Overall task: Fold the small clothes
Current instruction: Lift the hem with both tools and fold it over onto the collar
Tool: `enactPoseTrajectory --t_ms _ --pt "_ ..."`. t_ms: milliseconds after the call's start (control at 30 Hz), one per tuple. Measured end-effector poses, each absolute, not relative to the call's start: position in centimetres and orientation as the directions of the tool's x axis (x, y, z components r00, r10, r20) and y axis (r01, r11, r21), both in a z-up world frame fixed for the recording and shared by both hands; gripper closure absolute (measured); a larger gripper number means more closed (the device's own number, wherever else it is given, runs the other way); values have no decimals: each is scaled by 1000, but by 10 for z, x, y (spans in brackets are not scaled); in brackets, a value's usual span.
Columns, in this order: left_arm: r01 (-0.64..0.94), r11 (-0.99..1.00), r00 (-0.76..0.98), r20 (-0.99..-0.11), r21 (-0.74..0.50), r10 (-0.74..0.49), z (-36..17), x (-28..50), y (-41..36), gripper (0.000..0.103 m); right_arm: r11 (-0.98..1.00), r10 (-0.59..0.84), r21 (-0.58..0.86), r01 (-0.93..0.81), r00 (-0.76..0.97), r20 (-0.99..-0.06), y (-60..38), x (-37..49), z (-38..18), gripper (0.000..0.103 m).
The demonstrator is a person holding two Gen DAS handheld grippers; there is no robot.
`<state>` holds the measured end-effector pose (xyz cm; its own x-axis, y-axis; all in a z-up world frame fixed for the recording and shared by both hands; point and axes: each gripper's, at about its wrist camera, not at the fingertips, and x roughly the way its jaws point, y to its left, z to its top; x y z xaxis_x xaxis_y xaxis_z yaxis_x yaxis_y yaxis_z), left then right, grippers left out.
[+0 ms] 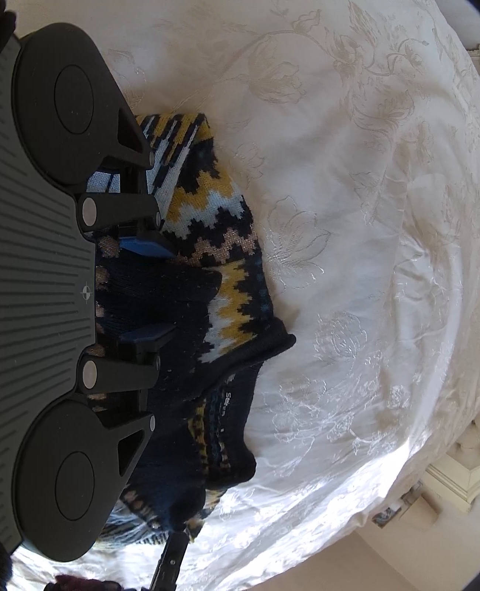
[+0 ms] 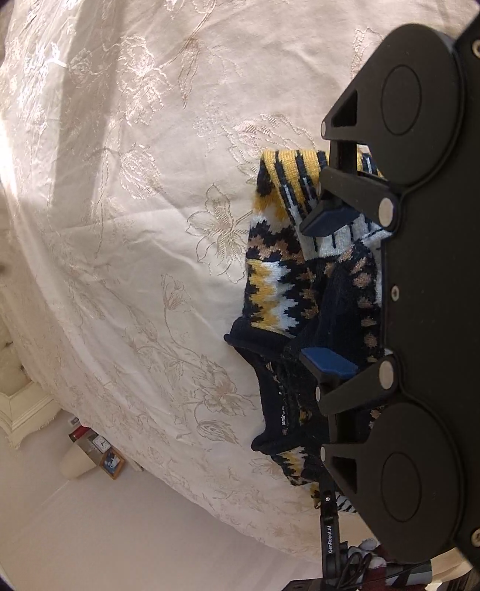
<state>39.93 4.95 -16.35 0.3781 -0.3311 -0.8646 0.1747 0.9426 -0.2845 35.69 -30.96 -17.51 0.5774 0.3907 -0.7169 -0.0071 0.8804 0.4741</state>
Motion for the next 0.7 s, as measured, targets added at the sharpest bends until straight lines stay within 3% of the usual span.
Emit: enactPoseTrajectory --t_ms 67,633,667,700 --pt "171 941 374 -865 -291 -335 -165 400 50 65 875 412 484 -32 576 -706 -307 356 -175 27" --pt "192 920 343 -855 -342 -389 -178 412 49 65 907 398 410 -95 511 -762 -292 387 -194 26" --pt "197 914 348 -846 -355 -403 -178 412 49 70 906 404 410 -105 506 -762 -290 388 -194 30" --pt "200 910 348 -842 -364 -414 -177 411 49 86 907 406 405 -117 507 -761 -288 388 -193 36"
